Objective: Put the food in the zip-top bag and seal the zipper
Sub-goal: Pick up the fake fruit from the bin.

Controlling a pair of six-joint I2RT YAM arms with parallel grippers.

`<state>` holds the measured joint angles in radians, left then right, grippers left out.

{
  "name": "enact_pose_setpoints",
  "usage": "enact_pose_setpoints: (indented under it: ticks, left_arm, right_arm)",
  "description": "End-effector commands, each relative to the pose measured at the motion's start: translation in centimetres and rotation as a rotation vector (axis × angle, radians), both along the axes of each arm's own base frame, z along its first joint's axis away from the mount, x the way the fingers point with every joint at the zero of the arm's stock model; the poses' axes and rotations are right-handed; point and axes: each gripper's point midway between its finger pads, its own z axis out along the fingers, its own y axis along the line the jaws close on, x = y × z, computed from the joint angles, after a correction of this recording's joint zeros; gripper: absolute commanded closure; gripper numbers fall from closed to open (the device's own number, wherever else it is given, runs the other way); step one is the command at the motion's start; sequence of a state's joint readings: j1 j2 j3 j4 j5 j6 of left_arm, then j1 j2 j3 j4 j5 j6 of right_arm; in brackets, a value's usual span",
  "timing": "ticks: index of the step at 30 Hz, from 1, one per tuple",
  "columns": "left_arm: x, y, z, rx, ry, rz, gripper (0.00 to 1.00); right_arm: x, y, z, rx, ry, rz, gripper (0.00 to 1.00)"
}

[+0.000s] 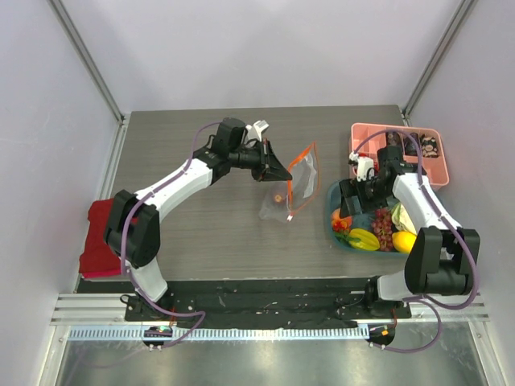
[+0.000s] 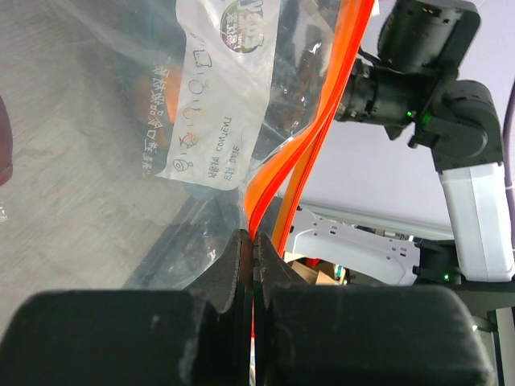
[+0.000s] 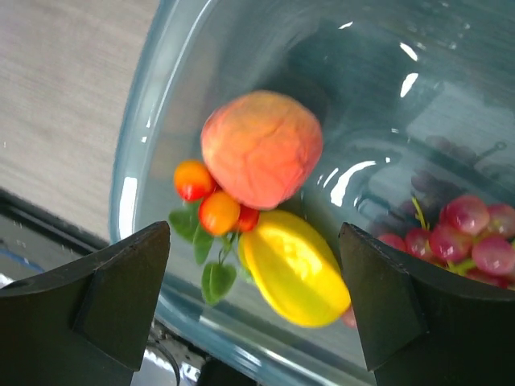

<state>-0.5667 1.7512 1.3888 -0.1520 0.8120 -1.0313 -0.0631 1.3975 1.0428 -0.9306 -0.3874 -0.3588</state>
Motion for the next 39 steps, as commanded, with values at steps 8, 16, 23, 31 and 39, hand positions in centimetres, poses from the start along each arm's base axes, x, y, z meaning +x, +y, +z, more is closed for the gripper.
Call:
enact_pose_setpoints:
  ticks: [8, 16, 23, 31, 39]
  left_arm:
    - [-0.2, 0.5, 1.4, -0.009, -0.050, -0.012, 1.00]
    - [0.1, 0.3, 0.6, 0.006, -0.035, -0.012, 1.00]
    - [0.2, 0.2, 0.7, 0.007, -0.032, -0.022, 1.00]
    - [0.0, 0.1, 1.2, -0.007, -0.027, -0.036, 1.00]
    - [0.2, -0.3, 1.8, -0.020, -0.016, -0.046, 1.00]
  right_arm:
    - [2.6, 0.4, -4.3, -0.019, 0.027, -0.030, 0.09]
    - [3.1, 0.4, -5.5, -0.032, 0.051, -0.036, 0.21]
    - [3.2, -0.1, -1.4, -0.023, -0.008, -0.035, 0.48]
    - [3.5, 2.8, 11.7, 0.145, -0.320, 0.069, 0.58]
    - [2.3, 9.7, 21.9, 0.384, -0.533, 0.227, 0.58]
